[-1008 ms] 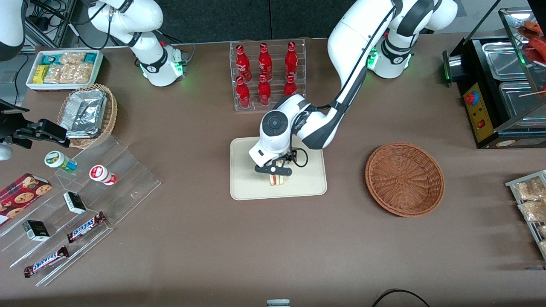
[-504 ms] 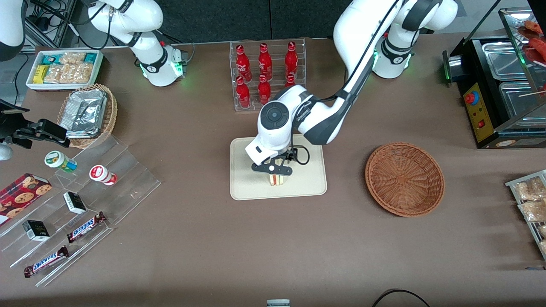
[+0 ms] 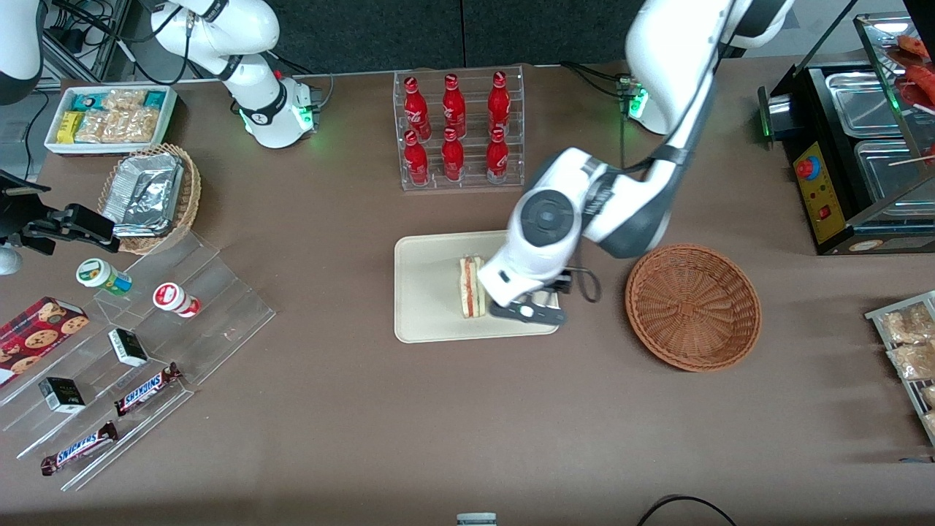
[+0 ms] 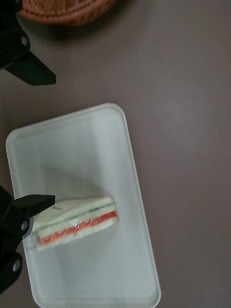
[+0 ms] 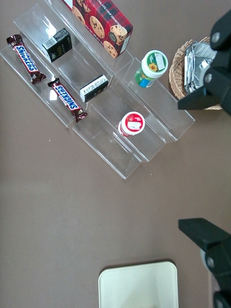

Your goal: Place sandwich from basket to tray

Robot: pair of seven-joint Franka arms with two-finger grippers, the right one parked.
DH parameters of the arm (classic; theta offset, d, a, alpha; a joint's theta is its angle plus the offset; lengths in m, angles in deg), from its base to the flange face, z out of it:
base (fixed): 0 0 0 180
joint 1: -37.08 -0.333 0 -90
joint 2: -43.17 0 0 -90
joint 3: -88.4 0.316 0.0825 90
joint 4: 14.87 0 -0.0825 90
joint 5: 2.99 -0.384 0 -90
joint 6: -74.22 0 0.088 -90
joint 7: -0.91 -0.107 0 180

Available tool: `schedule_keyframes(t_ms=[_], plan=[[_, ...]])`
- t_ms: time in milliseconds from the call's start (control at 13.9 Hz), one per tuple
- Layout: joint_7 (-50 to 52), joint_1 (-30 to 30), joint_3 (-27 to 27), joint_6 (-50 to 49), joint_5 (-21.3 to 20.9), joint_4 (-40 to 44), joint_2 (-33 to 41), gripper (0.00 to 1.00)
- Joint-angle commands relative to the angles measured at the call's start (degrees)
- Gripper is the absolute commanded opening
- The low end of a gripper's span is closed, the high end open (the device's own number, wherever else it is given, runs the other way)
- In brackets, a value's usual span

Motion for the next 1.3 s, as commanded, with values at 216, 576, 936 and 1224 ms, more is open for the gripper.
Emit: schedule_keyframes(t_ms=[216, 576, 936, 1224], plan=[[-10.48, -10.83, -0.57, -0.41, 0.56, -11.6, 12.33, 1.0], [-20.23, -19.19, -0.57, -3.38, 0.64, -15.92, 18.15, 1.0], [-24.04, -23.77, -0.39, -11.12, -0.32, -16.01, 23.5, 1.0], [-24.03, -27.55, -1.18, -18.5, -0.41, -15.92, 30.0, 1.0]])
